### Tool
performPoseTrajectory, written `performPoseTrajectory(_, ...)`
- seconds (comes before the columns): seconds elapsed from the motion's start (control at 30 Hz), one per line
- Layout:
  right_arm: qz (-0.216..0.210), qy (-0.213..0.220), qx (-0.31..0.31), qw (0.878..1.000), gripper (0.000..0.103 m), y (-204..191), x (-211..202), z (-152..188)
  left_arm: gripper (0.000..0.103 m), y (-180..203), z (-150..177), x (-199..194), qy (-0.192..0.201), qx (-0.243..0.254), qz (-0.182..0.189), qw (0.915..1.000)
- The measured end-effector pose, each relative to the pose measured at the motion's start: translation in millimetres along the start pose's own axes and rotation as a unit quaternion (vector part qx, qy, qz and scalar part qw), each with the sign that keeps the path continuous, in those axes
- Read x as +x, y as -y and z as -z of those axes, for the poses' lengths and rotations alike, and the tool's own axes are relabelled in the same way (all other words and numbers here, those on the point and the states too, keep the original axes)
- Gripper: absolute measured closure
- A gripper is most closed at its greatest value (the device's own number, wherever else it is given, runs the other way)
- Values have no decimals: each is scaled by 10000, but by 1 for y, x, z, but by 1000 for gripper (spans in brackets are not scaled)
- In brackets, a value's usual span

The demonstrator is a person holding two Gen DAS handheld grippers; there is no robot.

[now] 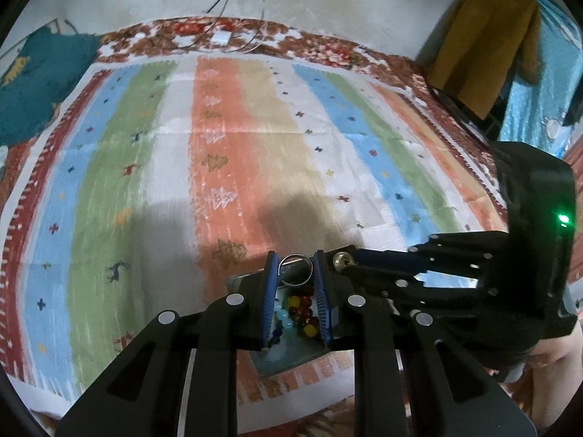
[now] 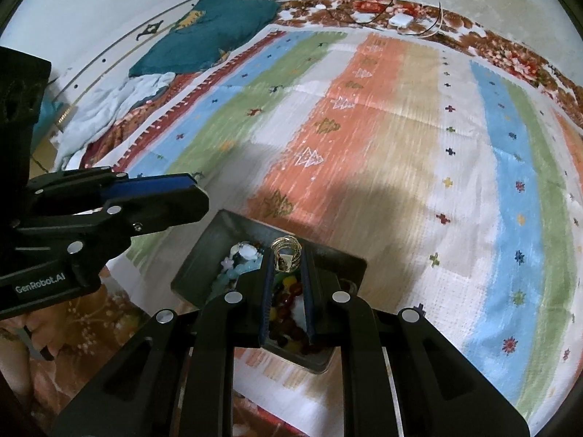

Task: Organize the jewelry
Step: 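Open both grippers to drop the ring and earring into the tin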

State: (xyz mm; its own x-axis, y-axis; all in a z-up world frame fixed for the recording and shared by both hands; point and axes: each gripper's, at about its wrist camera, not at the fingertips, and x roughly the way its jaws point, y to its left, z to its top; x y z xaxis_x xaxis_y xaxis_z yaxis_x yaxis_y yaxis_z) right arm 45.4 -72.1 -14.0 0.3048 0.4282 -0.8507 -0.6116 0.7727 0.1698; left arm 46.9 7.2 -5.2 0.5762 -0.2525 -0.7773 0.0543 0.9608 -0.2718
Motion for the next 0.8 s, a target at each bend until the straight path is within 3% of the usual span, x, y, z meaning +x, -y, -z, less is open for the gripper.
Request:
performPoseTrajectory(0.03,-16,-46,-7,10000,86,-1,1,1,70,-2,0,2,-28,-34,-15,10000)
performPoseTrajectory(0.1,78,-56,-73,9999,60,-2,1,3,63,-4,-1,2,-17,-101,-24,9999)
performPoseTrajectory(0.13,157,-23,-108,9998,57,-3,0,4,63,-5,-1,1,1,-130,-41,9999)
performPoseTrajectory(0.2,176,16,-97,9998,56,-1,-4,5,50,-9,-1,-2,54,-220,-87,9997)
performPoseTrajectory(0.33,281,121,-72,9995,49,2,-11,10,39,-12,1,-6,76,-258,-128,9996)
performPoseTrajectory(0.37,298,160,-66,9994,43,2,-13,11,36,-12,3,-7,80,-246,-151,9996)
performPoseTrajectory(0.8,472,499,136,9975,15,13,-36,27,8,-9,26,-22,115,-74,-109,9998)
